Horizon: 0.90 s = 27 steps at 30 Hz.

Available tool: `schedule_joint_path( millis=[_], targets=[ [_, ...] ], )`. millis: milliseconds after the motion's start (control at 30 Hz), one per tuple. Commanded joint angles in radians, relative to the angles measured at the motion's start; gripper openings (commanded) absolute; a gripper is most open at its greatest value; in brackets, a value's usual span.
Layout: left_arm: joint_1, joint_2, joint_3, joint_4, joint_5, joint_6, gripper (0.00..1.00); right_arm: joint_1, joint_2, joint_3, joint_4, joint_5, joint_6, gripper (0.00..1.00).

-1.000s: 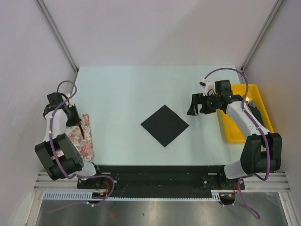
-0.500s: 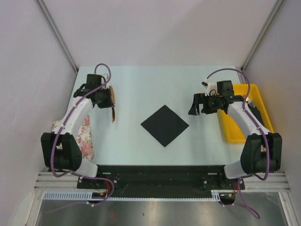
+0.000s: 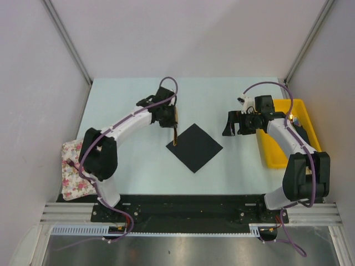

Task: Place the utensils on the paper napkin and roll it up

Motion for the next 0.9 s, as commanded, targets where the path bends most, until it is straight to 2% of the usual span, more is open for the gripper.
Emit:
schedule_joint_path(
  millis=[0,300,867],
  targets=[
    [-0.081,0.060,0.065,0.037,-0.065,-0.118,0.00,-0.006,0.014,0.023,0.008,0.010,0.007,1.00],
    [-0.204,0.203,0.127,0.079,-0.130,-0.106,0.00,-0.008,0.032,0.006,0.024,0.014,0.007,1.00],
    [-0.244,0.309,0.184,0.071,-0.065,-0.166,0.00,-0.012,0.032,-0.007,0.031,0.023,0.005,1.00]
  ],
)
